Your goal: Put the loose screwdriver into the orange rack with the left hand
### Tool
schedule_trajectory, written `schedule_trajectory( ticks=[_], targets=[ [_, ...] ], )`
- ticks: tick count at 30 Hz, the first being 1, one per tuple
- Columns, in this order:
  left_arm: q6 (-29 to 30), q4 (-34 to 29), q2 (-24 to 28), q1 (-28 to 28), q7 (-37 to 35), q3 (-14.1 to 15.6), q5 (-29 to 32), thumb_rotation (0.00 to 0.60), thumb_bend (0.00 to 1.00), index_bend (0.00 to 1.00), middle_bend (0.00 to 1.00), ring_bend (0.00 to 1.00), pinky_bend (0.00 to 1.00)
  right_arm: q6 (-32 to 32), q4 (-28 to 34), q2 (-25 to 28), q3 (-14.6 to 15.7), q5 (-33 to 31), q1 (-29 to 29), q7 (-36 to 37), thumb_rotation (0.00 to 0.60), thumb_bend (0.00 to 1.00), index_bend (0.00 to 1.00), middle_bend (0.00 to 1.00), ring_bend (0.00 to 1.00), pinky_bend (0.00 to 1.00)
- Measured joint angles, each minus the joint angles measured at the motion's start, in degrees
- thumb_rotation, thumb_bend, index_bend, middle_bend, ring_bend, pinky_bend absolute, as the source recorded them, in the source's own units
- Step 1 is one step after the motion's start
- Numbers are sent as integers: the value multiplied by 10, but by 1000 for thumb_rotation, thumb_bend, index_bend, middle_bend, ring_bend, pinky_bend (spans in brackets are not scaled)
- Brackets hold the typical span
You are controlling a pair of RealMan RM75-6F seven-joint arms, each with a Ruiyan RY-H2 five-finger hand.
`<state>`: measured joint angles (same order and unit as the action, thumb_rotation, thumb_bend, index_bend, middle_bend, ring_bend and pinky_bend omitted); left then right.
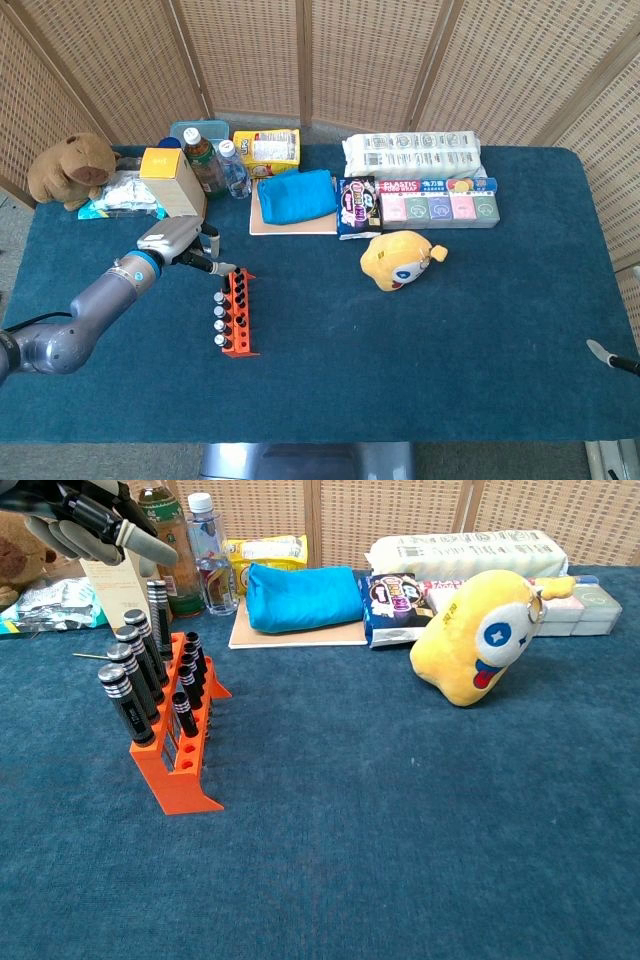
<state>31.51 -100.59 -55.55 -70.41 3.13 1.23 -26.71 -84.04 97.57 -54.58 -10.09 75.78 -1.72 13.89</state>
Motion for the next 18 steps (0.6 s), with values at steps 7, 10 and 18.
schedule_trajectory(
  ticks=[7,10,18],
  targets=[
    [12,3,-14,-13,17,7,24,200,82,552,1000,942,1000,0,-1,2,-1,-2,1,5,600,0,84,0,0,0],
    [14,3,-17,-17,23,10,33,205,86,552,1000,940,1000,-1,-1,2,-2,-2,1,7,600,0,84,0,0,0],
    [7,6,-29,-24,28,10,44,197,91,552,1000,927,1000,-2,-1,3,-1,0,2,11,600,0,84,0,0,0]
  ],
)
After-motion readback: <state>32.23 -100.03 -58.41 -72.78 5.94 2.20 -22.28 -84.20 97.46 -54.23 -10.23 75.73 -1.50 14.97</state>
